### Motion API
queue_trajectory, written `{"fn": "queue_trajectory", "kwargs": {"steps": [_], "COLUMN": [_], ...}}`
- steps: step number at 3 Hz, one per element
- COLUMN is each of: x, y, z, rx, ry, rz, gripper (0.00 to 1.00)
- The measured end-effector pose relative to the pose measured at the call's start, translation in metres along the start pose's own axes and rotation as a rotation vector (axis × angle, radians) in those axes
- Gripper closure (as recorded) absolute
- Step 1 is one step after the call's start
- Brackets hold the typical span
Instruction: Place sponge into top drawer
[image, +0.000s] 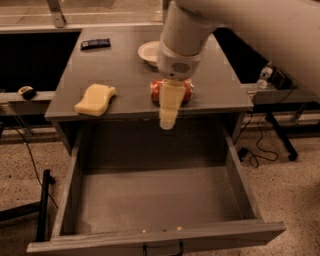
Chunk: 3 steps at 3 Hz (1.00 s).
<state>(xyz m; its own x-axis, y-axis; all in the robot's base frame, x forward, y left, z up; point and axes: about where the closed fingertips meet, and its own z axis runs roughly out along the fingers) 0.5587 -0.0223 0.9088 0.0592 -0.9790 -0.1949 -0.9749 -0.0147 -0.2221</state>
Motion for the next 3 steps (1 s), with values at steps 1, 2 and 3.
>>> {"fn": "queue_trajectory", "kwargs": {"steps": [1, 2, 3], "x": [-0.050, -0.080, -0.123], "y": [-0.021, -0.038, -0.050], "z": [0.033, 0.037, 0.059], "rx": [-0.024, -0.022, -0.048], "ry": [-0.024, -0.075, -0.147], "rz": [-0.007, 0.017, 0.091], "gripper": [0.00, 0.00, 0.00]}}
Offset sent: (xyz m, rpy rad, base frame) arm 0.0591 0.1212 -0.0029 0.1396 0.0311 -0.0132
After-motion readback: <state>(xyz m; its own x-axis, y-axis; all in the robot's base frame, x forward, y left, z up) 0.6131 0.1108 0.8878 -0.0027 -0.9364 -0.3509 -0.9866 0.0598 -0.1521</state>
